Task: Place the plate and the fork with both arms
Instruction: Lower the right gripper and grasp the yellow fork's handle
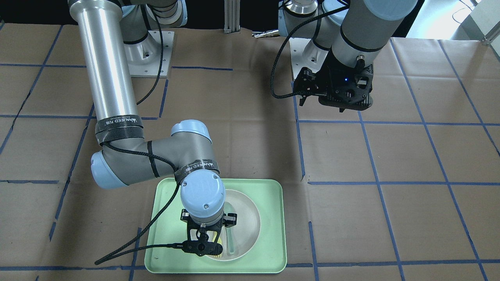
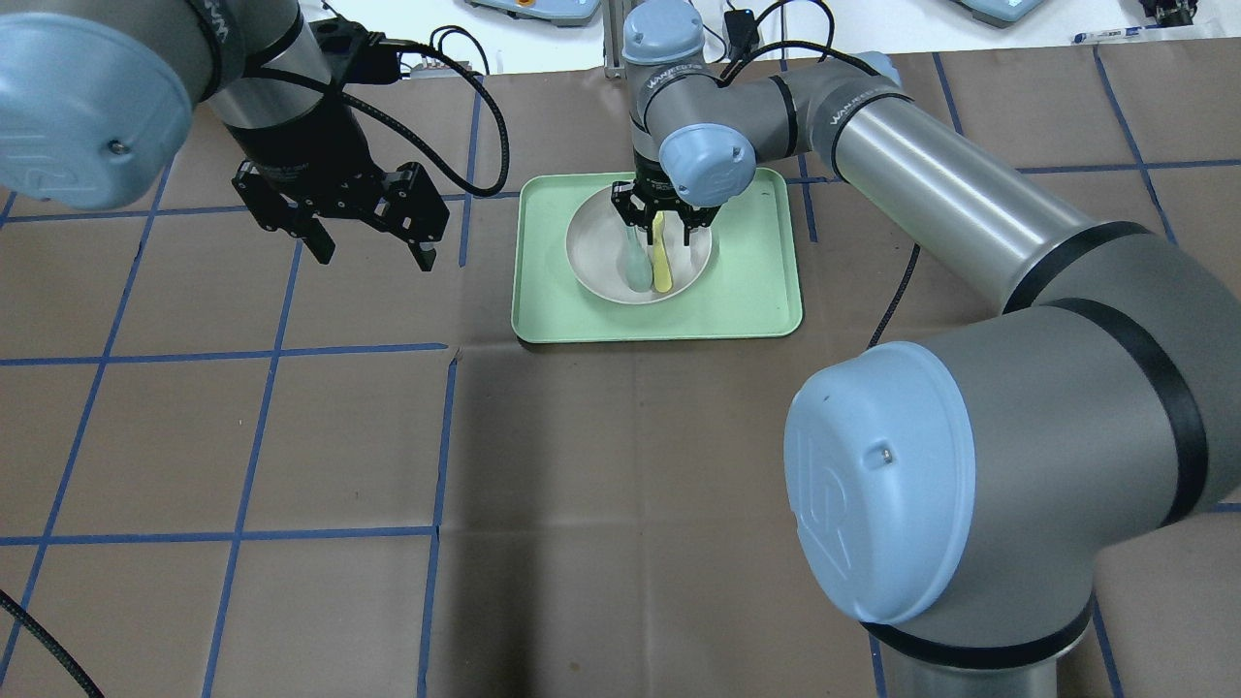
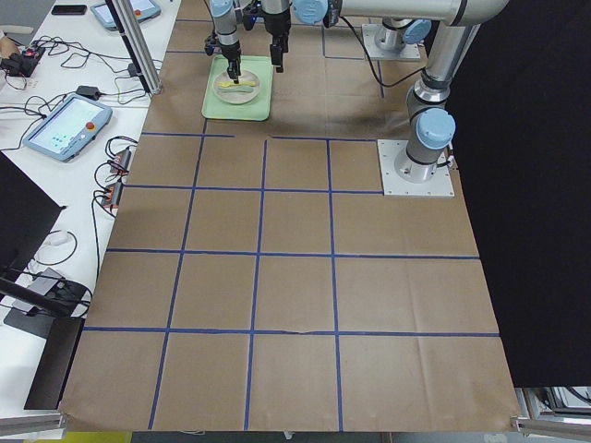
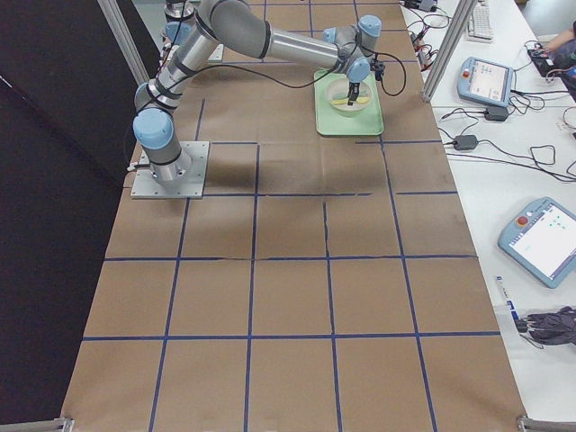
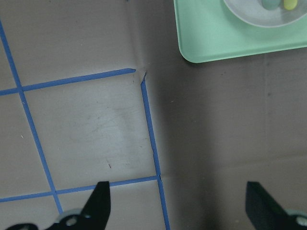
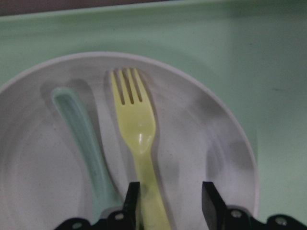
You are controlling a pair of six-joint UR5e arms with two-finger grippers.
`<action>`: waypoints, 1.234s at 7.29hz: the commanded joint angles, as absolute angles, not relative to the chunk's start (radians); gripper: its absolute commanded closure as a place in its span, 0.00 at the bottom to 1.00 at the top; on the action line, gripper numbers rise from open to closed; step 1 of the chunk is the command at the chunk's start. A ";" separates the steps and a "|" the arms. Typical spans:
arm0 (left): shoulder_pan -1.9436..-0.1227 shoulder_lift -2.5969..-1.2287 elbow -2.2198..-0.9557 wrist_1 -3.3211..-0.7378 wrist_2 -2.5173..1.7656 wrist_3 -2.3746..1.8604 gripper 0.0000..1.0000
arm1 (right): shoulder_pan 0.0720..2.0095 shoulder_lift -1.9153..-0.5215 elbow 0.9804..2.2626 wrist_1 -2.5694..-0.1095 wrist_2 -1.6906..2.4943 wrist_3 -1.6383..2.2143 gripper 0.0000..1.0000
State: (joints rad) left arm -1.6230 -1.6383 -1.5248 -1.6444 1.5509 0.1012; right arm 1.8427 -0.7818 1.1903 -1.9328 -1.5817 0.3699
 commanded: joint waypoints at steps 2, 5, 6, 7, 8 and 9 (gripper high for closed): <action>-1.623 -1.638 -1.525 -1.644 1.551 0.101 0.00 | 1.844 -0.781 1.192 -1.933 -1.582 0.368 0.46; -1.623 -1.638 -1.525 -1.644 1.549 0.101 0.00 | 1.850 -0.762 1.190 -1.933 -1.583 0.367 0.46; -1.623 -1.638 -1.525 -1.644 1.549 0.101 0.00 | 1.850 -0.764 1.190 -1.933 -1.583 0.367 0.46; -1.623 -1.638 -1.525 -1.644 1.549 0.101 0.00 | 1.850 -0.764 1.189 -1.933 -1.583 0.367 0.47; -1.623 -1.638 -1.525 -1.644 1.549 0.101 0.00 | 1.850 -0.765 1.186 -1.933 -1.585 0.367 0.54; -1.623 -1.638 -1.525 -1.644 1.549 0.101 0.00 | 1.850 -0.765 1.183 -1.933 -1.585 0.368 0.61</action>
